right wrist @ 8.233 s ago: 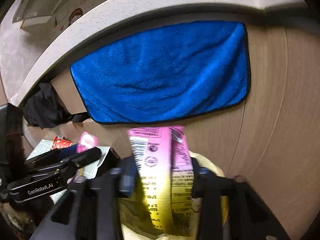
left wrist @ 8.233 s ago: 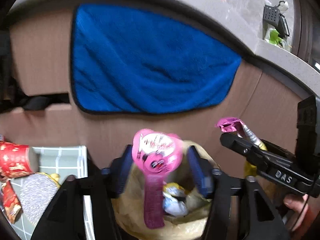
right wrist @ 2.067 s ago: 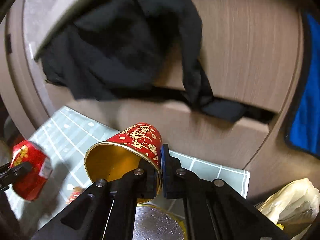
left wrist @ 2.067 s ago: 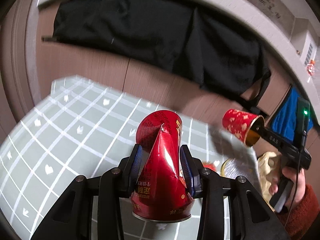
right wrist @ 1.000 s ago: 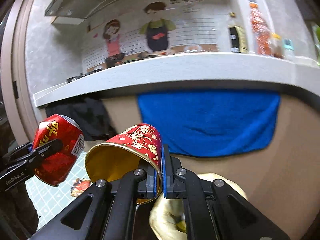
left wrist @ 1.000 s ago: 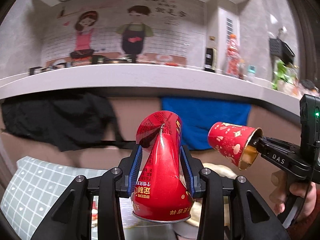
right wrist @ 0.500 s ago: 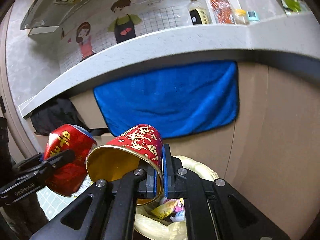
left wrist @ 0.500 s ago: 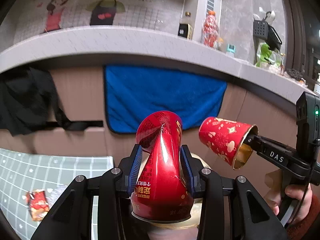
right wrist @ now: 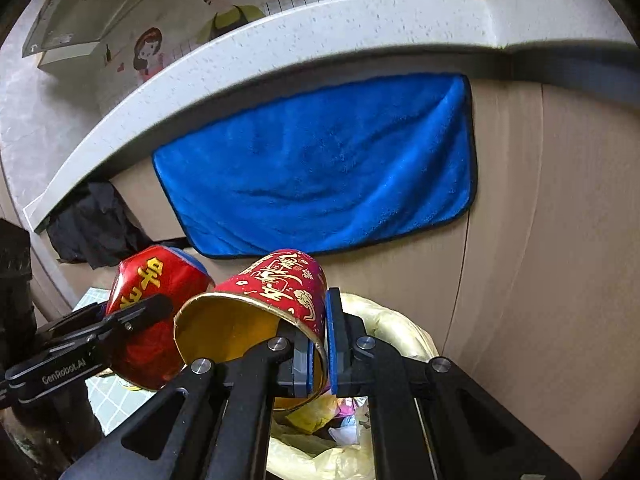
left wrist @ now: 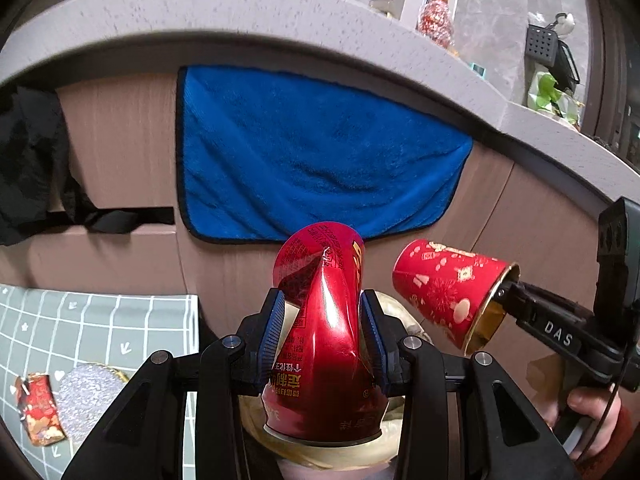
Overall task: Collect trash
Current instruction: 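Carry the red can and paper cup over the trash bin with both tools, then open both tools to drop the can and cup into the bin, then move both open tools back over the table toward the wrappers and sponge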
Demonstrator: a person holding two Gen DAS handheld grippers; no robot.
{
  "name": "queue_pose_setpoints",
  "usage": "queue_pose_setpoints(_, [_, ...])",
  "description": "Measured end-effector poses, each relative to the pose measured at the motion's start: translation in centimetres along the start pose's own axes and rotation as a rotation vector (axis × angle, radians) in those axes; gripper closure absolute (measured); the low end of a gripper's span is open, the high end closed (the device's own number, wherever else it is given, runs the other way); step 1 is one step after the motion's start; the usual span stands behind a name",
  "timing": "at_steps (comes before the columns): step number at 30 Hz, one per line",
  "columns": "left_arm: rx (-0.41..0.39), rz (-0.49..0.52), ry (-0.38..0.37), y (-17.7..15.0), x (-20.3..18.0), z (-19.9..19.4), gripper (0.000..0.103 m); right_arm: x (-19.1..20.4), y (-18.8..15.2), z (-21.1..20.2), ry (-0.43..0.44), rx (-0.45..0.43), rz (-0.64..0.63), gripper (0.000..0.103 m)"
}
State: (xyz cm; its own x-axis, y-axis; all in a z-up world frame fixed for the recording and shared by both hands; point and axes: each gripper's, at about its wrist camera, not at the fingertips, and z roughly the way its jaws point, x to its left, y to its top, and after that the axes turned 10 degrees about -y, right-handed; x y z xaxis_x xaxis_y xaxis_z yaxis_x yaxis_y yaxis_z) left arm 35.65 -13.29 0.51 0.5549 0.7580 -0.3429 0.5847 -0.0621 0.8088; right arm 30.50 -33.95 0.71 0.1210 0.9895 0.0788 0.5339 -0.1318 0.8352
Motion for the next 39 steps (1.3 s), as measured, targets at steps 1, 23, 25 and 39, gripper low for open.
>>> queue_pose_setpoints(1, [0.008,-0.003,-0.012,0.0,0.2,0.4,0.063,0.0,-0.1,0.4,-0.004,0.009,-0.004,0.095])
queue_pose_setpoints(23, [-0.016,-0.059,0.129,-1.4,6.8,-6.6,0.038,1.8,-2.4,0.8,0.031,0.103,0.022,0.054])
queue_pose_setpoints(25, [-0.039,-0.046,0.155,-1.9,7.3,-8.3,0.038,3.1,-2.2,0.2,0.055,0.081,0.018,0.054])
queue_pose_setpoints(39, [-0.113,-0.019,0.371,-5.1,12.6,-18.5,0.038,15.0,-4.1,-0.4,0.205,0.085,-0.082,0.052])
